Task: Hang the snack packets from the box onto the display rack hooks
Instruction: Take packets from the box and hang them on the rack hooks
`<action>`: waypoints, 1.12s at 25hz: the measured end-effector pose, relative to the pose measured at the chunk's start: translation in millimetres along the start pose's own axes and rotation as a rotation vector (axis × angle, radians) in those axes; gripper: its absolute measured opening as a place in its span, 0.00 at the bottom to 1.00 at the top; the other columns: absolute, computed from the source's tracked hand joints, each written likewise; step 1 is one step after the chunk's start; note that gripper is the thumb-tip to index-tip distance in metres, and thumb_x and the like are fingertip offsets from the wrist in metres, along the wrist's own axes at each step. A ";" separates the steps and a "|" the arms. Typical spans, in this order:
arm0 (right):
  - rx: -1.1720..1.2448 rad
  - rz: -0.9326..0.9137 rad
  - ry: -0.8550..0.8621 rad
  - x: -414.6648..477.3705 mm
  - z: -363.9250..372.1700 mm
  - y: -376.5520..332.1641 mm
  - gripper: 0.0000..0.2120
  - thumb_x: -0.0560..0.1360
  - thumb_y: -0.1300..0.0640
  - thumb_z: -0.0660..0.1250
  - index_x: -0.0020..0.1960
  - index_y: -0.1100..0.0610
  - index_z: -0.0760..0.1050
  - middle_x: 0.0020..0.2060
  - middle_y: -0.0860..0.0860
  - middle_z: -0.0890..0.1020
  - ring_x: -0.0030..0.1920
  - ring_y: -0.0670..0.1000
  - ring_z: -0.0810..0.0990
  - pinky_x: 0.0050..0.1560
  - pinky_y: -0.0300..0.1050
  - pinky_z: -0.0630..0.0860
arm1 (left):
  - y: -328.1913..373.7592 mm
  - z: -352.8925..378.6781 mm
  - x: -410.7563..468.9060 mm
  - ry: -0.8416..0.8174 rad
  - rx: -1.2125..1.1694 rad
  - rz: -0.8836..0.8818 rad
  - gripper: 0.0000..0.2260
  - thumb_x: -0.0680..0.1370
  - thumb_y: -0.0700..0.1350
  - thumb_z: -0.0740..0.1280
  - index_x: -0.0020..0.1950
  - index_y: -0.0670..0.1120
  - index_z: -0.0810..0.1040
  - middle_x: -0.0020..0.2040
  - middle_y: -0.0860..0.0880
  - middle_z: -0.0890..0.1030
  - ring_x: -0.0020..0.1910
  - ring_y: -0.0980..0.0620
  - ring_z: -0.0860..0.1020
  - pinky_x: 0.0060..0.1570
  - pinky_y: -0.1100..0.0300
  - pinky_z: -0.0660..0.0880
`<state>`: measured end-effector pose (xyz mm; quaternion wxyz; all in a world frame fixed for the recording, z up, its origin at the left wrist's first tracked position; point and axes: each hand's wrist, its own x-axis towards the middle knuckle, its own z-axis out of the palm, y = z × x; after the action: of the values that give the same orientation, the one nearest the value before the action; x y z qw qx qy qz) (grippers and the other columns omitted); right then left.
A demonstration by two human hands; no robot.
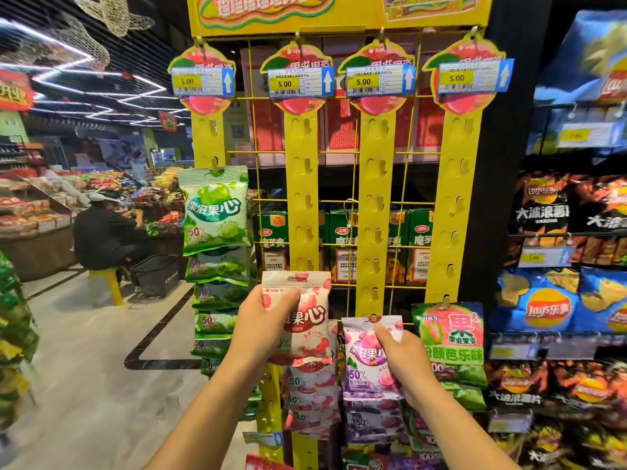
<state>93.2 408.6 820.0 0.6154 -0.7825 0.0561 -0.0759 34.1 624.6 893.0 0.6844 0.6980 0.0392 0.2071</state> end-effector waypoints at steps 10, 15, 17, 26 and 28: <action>-0.386 -0.074 0.030 -18.3 -6.4 2.4 0.33 0.81 0.39 0.59 0.76 0.62 0.65 0.66 0.58 0.78 0.54 0.54 0.80 0.54 0.47 0.73 | -18.1 -1.4 -2.4 -0.015 0.041 -0.012 0.07 0.80 0.49 0.72 0.57 0.51 0.81 0.46 0.53 0.89 0.45 0.53 0.88 0.48 0.48 0.85; -0.508 -0.049 0.033 -29.8 -6.4 2.8 0.32 0.81 0.38 0.58 0.72 0.63 0.61 0.53 0.58 0.82 0.53 0.59 0.81 0.51 0.53 0.79 | -24.3 -5.7 -5.5 -0.027 0.042 -0.025 0.06 0.80 0.48 0.72 0.57 0.51 0.81 0.47 0.53 0.89 0.46 0.53 0.88 0.48 0.49 0.84; -0.510 -0.071 0.064 -39.2 -6.9 1.1 0.32 0.80 0.39 0.60 0.72 0.61 0.60 0.57 0.57 0.80 0.55 0.58 0.81 0.54 0.53 0.79 | -29.0 -8.5 -6.2 -0.029 0.050 -0.030 0.05 0.81 0.47 0.72 0.56 0.51 0.81 0.47 0.53 0.89 0.45 0.54 0.88 0.46 0.52 0.83; -0.670 -0.501 0.170 -58.3 0.7 -92.1 0.18 0.81 0.42 0.61 0.64 0.52 0.73 0.58 0.46 0.78 0.59 0.48 0.75 0.57 0.44 0.74 | -52.4 -7.3 0.1 -0.037 0.037 -0.118 0.06 0.82 0.47 0.70 0.57 0.48 0.82 0.46 0.50 0.89 0.45 0.51 0.88 0.51 0.45 0.85; -0.580 -0.526 0.040 -46.5 13.7 -120.2 0.15 0.81 0.43 0.62 0.61 0.51 0.76 0.53 0.46 0.81 0.53 0.48 0.79 0.49 0.43 0.75 | -52.0 -3.1 1.2 -0.034 0.019 -0.123 0.07 0.83 0.51 0.69 0.55 0.49 0.83 0.45 0.50 0.89 0.45 0.49 0.88 0.52 0.42 0.84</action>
<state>49.5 458.5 931.3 0.3270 -0.9100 -0.1154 -0.2271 46.1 631.0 842.7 0.6899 0.7040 0.0723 0.1522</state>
